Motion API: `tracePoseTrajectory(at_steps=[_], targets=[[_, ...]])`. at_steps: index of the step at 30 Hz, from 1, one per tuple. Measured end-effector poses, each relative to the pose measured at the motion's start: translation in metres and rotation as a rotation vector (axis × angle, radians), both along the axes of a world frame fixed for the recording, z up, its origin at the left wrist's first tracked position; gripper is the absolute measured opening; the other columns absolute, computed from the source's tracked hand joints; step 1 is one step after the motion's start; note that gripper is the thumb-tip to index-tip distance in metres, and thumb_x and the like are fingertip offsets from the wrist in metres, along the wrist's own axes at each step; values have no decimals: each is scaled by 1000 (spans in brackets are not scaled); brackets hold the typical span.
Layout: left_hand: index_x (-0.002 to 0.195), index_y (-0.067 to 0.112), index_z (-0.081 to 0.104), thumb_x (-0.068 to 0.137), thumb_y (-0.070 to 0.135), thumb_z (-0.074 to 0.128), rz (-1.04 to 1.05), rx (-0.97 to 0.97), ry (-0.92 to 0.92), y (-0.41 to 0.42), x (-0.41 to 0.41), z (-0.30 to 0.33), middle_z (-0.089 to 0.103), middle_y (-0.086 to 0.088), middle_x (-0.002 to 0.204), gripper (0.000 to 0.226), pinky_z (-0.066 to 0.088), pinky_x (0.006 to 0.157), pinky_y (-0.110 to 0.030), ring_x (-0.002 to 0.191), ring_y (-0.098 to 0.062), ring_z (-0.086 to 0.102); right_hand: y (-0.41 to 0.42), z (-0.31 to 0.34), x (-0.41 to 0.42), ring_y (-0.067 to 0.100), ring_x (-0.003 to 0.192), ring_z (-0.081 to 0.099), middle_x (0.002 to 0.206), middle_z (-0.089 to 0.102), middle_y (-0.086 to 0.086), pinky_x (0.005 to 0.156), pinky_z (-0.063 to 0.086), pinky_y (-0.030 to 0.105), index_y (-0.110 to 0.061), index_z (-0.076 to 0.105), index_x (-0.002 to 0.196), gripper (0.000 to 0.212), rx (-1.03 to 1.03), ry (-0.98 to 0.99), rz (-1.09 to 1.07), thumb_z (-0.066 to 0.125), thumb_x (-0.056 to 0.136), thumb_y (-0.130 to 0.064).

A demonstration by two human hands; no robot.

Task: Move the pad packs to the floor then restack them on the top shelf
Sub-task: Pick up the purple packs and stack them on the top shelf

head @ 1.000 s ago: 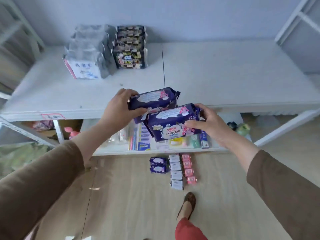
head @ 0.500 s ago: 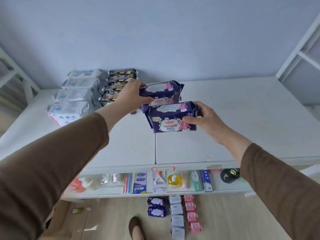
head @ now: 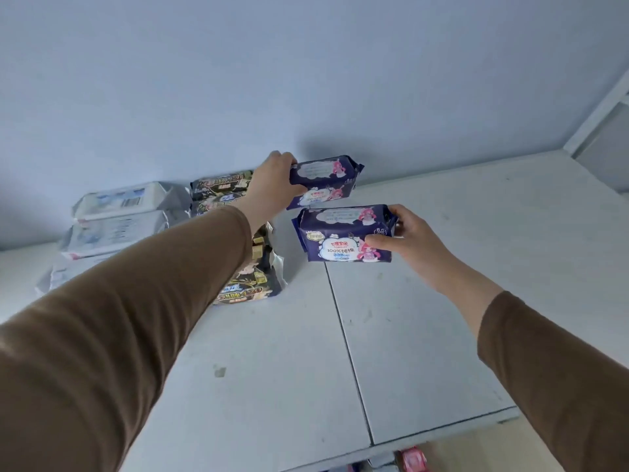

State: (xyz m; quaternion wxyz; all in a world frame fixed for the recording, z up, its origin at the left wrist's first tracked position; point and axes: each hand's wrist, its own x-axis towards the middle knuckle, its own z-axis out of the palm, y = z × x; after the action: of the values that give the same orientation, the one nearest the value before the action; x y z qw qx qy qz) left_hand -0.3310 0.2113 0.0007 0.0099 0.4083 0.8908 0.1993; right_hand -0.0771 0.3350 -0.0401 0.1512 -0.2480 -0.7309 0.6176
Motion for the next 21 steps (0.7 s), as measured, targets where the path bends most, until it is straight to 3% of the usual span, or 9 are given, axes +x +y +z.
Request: tracePoseTrajectory(at_steps=[6, 10, 14, 17, 21], targets=[[119, 9, 49, 82, 25, 74, -31, 12, 16, 22, -40, -18, 56, -12, 117, 48, 44, 78, -37, 99, -32, 58, 8, -14, -28, 10, 96, 65, 108, 71, -13, 71, 53, 16, -35, 62, 118, 42, 32, -7, -32, 80, 82, -21], [116, 10, 53, 84, 28, 70, -84, -41, 42, 28, -43, -34, 57, -10, 119, 40, 48, 79, -39, 103, -32, 57, 16, -24, -38, 5, 95, 64, 110, 71, -13, 71, 51, 14, -35, 62, 121, 43, 28, -21, -27, 79, 83, -22], [122, 13, 59, 84, 39, 70, -94, -150, 102, 26, -47, -32, 54, -12, 124, 47, 45, 90, -42, 112, -35, 51, 26, -29, -48, -1, 94, 65, 110, 72, -14, 70, 52, 12, -31, 60, 126, 47, -2, -37, -11, 79, 84, -20], [131, 13, 56, 86, 36, 68, -84, -194, 115, 14, -47, -21, 45, -15, 127, 52, 43, 96, -44, 115, -36, 47, 33, -33, -60, 7, 102, 69, 116, 72, -8, 78, 55, 19, -26, 59, 129, 48, -55, -42, 14, 78, 85, -17], [137, 15, 50, 89, 26, 65, -70, -141, 98, -17, -36, -10, 46, -12, 129, 51, 48, 93, -46, 118, -32, 47, 40, -37, -84, 15, 106, 69, 124, 70, 1, 81, 55, 19, -17, 55, 133, 49, -78, -51, 25, 74, 88, -9]])
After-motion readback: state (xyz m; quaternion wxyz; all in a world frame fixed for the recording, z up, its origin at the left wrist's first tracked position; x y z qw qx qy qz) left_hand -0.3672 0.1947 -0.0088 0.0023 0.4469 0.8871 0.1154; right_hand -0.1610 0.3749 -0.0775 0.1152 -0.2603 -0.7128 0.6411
